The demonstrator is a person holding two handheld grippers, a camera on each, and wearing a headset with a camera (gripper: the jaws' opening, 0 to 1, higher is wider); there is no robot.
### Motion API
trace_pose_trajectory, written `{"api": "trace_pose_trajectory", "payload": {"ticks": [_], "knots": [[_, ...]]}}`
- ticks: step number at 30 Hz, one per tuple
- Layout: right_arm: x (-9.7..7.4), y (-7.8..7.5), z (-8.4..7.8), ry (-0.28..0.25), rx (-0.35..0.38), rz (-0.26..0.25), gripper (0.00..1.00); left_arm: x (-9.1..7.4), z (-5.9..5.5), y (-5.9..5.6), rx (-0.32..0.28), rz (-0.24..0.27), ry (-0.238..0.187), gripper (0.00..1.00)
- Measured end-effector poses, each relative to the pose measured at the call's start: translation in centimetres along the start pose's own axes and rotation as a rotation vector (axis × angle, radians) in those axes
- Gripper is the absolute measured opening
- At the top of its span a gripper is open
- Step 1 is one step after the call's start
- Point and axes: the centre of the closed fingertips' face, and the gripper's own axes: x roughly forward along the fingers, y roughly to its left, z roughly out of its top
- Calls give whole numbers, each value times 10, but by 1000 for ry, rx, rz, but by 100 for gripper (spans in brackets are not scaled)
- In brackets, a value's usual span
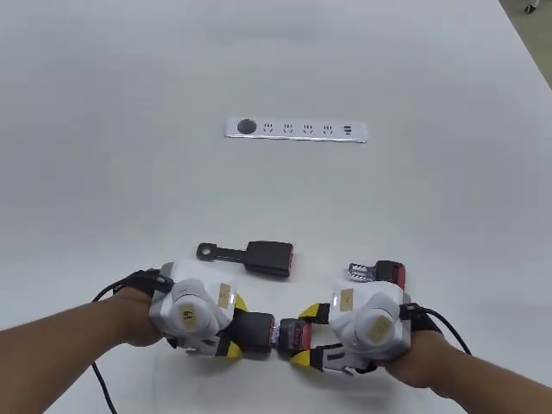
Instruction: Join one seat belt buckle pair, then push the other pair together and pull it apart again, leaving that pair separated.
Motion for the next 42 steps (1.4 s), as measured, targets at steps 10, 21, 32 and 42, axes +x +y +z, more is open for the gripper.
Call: {"api": "trace_pose_trajectory", "payload": {"ticks": [10,21,32,42], "knots": [[-1,-1,0,-51,-22,5,32,0,-1,-1,28,-31,-41,33],[-1,-1,1,-88,-39,-13,32,-1,-1,-2,45,-43,-69,33],[-2,-1,1,-102,-33,-14,31,-1,-2,-1,46,-44,-79,32],[-3,-1,0,-112,-23,-16,31,-1,-1,-1,46,-49,-84,32]]}}
